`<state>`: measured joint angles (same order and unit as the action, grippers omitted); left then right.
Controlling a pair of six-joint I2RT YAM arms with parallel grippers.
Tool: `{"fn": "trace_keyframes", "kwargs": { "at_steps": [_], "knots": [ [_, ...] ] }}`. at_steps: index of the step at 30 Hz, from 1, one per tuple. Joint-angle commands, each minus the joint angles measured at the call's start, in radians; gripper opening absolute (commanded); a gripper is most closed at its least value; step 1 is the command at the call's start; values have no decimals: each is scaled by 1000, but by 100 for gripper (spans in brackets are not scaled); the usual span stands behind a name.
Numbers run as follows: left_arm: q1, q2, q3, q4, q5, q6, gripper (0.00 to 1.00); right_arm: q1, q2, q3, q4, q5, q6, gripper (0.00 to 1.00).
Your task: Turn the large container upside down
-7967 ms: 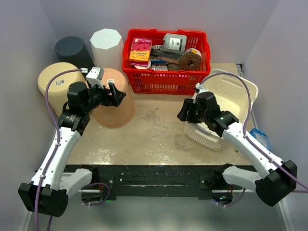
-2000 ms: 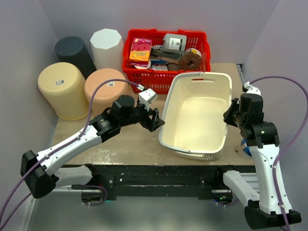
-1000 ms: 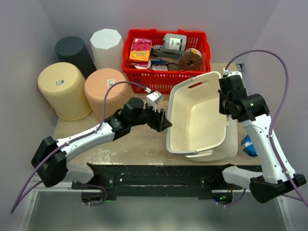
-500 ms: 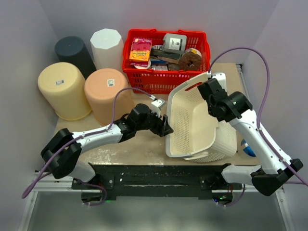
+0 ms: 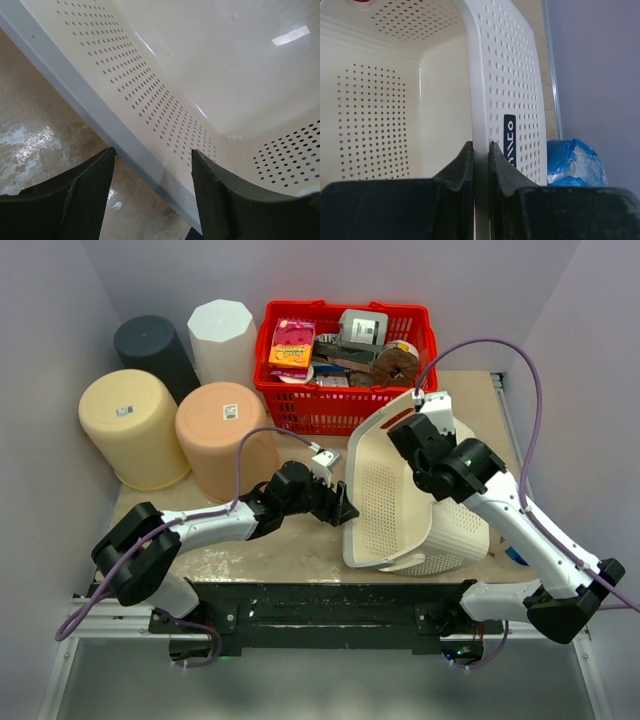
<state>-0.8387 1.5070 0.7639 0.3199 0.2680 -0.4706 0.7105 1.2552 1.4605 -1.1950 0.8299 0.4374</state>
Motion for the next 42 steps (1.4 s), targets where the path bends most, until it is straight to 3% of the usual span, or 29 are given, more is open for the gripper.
{"fn": "trace_keyframes", "kwargs": {
  "at_steps": [1, 22, 33, 39, 42],
  "knots": [
    [-13, 10, -20, -28, -7, -8, 67, 49, 58, -68, 104, -169, 167, 4],
    [-13, -139, 71, -318, -211, 72, 76, 93, 162, -147, 230, -209, 164, 10],
    [-13, -70, 63, -247, -139, 70, 76, 109, 116, -115, 213, -205, 182, 12],
    [-13, 1, 63, -164, -76, 46, 75, 142, 92, -83, 239, -276, 195, 20],
    [-13, 25, 64, -148, -64, 38, 75, 176, 105, -81, 239, -282, 225, 29]
  ]
}}
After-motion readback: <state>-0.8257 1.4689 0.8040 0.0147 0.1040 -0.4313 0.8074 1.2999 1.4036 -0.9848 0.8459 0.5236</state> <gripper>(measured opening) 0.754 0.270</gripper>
